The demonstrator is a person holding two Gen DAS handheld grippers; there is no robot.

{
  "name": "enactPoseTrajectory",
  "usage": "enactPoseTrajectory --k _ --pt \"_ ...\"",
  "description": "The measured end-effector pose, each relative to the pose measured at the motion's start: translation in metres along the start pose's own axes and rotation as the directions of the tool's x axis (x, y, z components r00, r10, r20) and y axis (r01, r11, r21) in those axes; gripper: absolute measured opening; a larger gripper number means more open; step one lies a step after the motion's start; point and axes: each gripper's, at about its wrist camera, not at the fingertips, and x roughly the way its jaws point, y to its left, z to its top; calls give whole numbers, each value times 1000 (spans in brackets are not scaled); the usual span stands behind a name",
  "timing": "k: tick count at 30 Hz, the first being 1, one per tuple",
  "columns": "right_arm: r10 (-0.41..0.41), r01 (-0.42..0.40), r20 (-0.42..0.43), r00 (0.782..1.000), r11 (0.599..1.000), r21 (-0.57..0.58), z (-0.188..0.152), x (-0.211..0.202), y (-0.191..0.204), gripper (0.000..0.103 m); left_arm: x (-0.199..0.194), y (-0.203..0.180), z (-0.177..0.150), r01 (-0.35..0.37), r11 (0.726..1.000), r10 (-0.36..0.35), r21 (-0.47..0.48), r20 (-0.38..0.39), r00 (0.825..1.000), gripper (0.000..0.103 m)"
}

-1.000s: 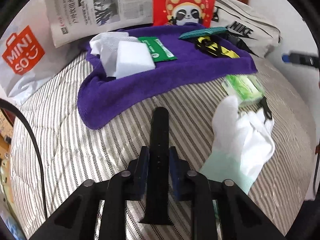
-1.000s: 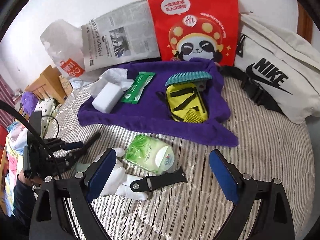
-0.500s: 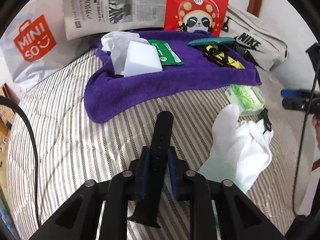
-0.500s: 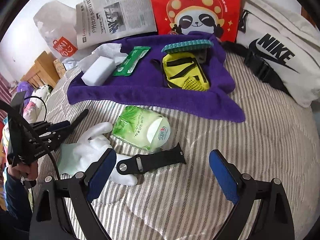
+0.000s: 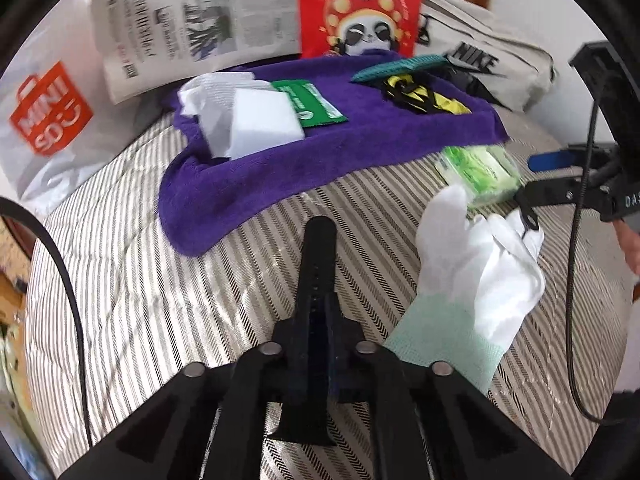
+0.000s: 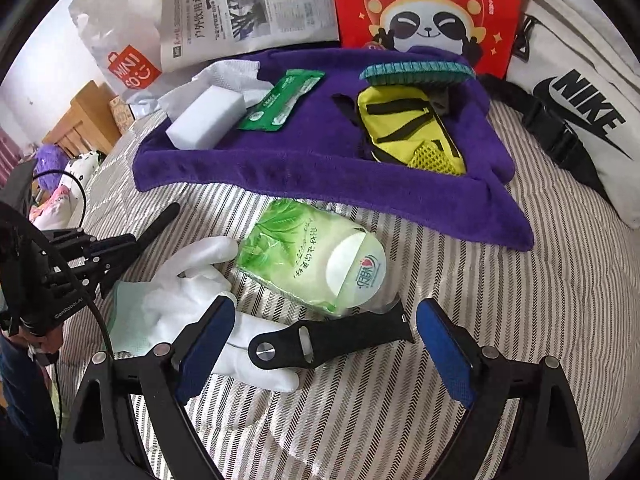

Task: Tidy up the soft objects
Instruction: 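Move the right tool to the green wipes pack and grasp it while the left holds the strap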

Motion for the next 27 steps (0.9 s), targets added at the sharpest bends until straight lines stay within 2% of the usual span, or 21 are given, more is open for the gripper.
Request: enactPoseTrajectory --k 1,2,3,5,6,7,8,11,15,18,21,27 --pt "2 -2 -4 1000 1000 4 0 1 -1 92 0 -2 1 25 1000 -25 10 1 1000 32" --pt "6 -6 -15 1000 1000 8 0 4 -1 92 2 -5 2 46 999 -46 25 -6 999 53" --pt "6 -6 -19 1000 1000 10 -1 4 -1 92 8 -10 3 15 999 -14 50 -28 1000 61" --pt "0 0 -20 1000 1000 7 -1 5 -2 92 8 -10 4 23 999 -23 41 -10 1000 53" --pt "-2 2 -20 1000 1000 6 -2 4 -2 92 7 -7 4 21 999 -21 31 -9 1000 41" --pt "-3 3 -17 1000 1000 6 -2 2 -3 92 6 -3 4 15 1000 -15 16 -8 1000 34" --pt "-1 1 -13 1000 1000 8 -3 1 -5 92 4 4 4 14 1000 -14 -14 -10 1000 20" --pt "2 -2 -10 1000 1000 25 -3 0 -9 92 1 17 1 65 995 -66 -75 -15 998 19" --pt "13 -12 -20 1000 999 35 -3 4 -12 92 4 6 1 16 1000 -17 -22 -27 999 21" --pt "20 -19 -28 999 1000 25 -3 7 -9 92 8 4 6 11 1000 -11 -16 -24 1000 23" --pt "19 -18 -30 999 1000 11 -5 7 -6 92 9 6 8 11 1000 -12 -29 -39 999 20" --pt "20 -19 -36 999 999 28 -7 8 -10 92 6 4 4 4 1000 -5 -24 -42 999 21"
